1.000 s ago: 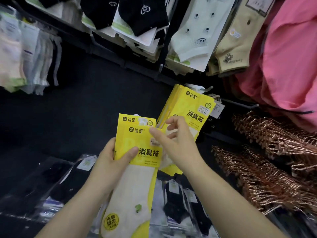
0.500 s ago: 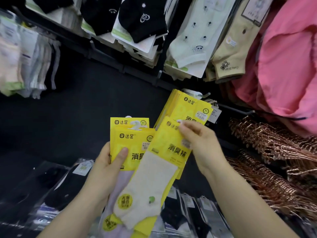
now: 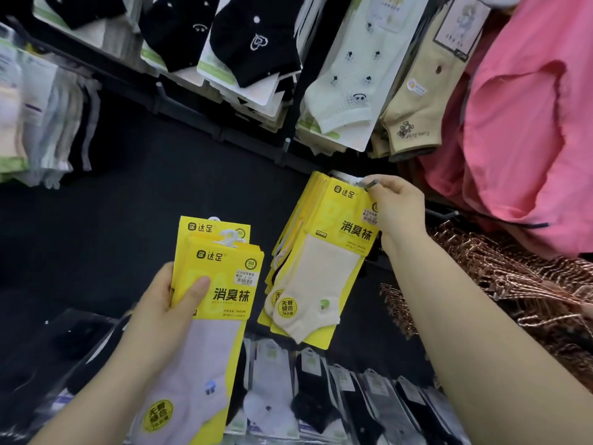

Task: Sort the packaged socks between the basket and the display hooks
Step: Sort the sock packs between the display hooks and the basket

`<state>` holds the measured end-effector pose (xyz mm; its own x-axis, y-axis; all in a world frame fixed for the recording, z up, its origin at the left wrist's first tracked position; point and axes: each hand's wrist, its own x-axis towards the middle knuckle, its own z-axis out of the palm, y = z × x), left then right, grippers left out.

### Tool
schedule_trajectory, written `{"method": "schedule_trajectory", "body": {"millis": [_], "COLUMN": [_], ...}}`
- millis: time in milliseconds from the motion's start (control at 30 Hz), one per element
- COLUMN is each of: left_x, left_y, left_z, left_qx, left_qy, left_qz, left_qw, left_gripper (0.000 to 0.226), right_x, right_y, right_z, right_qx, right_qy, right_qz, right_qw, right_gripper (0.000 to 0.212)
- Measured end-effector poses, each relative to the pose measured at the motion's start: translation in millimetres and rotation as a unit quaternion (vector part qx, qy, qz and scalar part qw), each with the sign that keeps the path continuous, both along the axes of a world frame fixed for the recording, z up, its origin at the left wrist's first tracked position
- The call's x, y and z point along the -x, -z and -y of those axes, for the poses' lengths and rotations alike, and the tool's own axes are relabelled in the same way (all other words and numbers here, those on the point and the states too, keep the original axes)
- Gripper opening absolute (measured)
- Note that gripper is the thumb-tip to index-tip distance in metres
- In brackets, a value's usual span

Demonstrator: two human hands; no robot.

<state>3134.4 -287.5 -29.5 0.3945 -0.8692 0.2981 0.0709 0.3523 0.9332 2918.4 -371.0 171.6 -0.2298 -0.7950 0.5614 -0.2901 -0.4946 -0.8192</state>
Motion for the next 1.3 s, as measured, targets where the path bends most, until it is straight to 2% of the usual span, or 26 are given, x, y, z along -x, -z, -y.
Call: {"method": "schedule_trajectory", "body": {"millis": [67,167,233,300,367,433,467,533,667,800,900,1067,1200,1300], "left_x": [3,9,13,16,20,27,31,39,45,44,41,24,14,14], "left_y": [0,0,0,0,-2,-4,-5,-8,-9,-7,-4,-1,2,4], "left_z": [-1,-1,0,0,0,-1,-3,-6,-6,-3,0,4,6,7], "left_qx": [-0.006,-0.004,-0.001,0.002,0.008,0.018,0.027,0.043,0.045,0.039,0.04,0.042,0.034,0.024], "left_qy": [0.018,0.043,0.053,0.062,0.065,0.068,0.074,0.09,0.111,0.142,0.126,0.073,0.056,0.05], "left_qz": [-0.011,-0.029,-0.036,-0.045,-0.052,-0.058,-0.064,-0.075,-0.113,-0.124,-0.13,-0.102,-0.064,-0.06], "left_qw": [1.0,0.999,0.998,0.997,0.997,0.996,0.995,0.992,0.986,0.981,0.983,0.991,0.996,0.997], "left_gripper": [0.014,0.033,0.036,0.028,0.022,0.023,0.024,0.029,0.041,0.028,0.02,0.016,0.016,0.012], "right_x": [0,3,6,2,-9,-28,-35,-42,-35,-22,-10,12,10,2], "right_y": [4,14,26,43,64,85,95,108,104,102,96,55,19,7], "right_z": [3,-1,-11,-29,-50,-69,-75,-78,-71,-66,-59,-43,-26,-14], "right_qx": [0.005,0.025,0.066,0.128,0.132,0.018,-0.041,-0.089,-0.109,-0.13,-0.097,0.002,0.002,-0.033], "right_qy": [0.028,0.04,0.095,0.15,0.095,-0.03,-0.091,-0.14,-0.151,-0.181,-0.107,-0.005,0.01,0.003], "right_qz": [0.007,-0.002,-0.056,-0.115,-0.157,-0.204,-0.206,-0.18,-0.14,-0.136,-0.081,0.007,0.005,-0.027], "right_qw": [1.0,0.999,0.992,0.974,0.974,0.978,0.973,0.97,0.973,0.965,0.986,1.0,1.0,0.999], "right_gripper": [0.019,0.019,0.016,0.02,0.02,0.019,0.025,0.035,0.03,0.025,0.016,0.016,0.012,0.019]}}
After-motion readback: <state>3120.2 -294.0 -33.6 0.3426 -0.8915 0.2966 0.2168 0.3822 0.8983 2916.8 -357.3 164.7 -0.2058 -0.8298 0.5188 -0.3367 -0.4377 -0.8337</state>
